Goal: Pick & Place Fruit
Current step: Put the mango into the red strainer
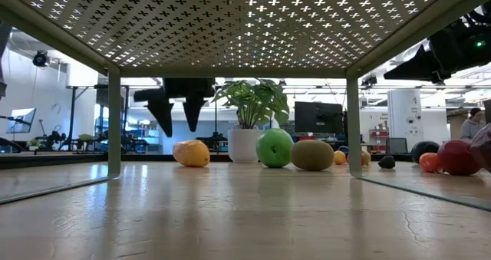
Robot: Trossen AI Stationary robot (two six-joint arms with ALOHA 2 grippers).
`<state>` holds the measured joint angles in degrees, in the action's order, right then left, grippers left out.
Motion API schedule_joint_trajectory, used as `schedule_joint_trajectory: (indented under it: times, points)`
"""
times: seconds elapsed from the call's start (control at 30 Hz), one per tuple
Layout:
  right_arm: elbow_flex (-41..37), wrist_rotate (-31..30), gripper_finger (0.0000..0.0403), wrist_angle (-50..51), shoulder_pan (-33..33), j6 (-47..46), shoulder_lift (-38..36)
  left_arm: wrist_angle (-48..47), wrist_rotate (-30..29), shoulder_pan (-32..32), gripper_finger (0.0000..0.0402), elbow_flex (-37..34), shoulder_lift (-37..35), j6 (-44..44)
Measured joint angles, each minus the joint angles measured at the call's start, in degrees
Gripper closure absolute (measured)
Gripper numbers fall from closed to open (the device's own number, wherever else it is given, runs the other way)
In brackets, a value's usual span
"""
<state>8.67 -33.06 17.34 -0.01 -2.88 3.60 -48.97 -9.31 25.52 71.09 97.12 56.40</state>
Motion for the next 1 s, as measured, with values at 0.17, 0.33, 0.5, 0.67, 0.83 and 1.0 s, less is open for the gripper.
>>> schedule_joint_trajectory:
  times: [0.17, 0.33, 0.5, 0.67, 0.83, 1.0]
  points:
    - [0.0, 0.01, 0.0394, 0.0, -0.01, 0.03, 0.0, 0.24, 1.04, -1.03, 0.0064, 0.0, 3.97, 2.7]
    - [0.0, 0.01, 0.0394, 0.0, 0.0, 0.06, 0.0, 2.64, -0.05, -2.16, 0.0065, -0.02, 6.91, 6.49]
    - [0.0, 0.02, 0.0394, 0.0, -0.02, 0.07, -0.02, 4.43, -0.76, -2.23, 0.0066, -0.02, 7.95, 8.14]
    - [0.0, 0.0, 0.0394, 0.0, 0.0, 0.05, -0.02, 4.39, -0.81, -2.28, 0.0096, -0.04, 8.11, 8.33]
    - [0.0, 0.0, 0.0394, 0.0, -0.01, 0.02, -0.02, 4.39, -0.85, -2.69, 0.0156, -0.04, 7.85, 10.1]
    - [0.0, 0.0, 0.0394, 0.0, 0.0, 0.0, -0.02, 4.42, -0.89, -2.97, 0.0208, -0.03, 7.85, 11.14]
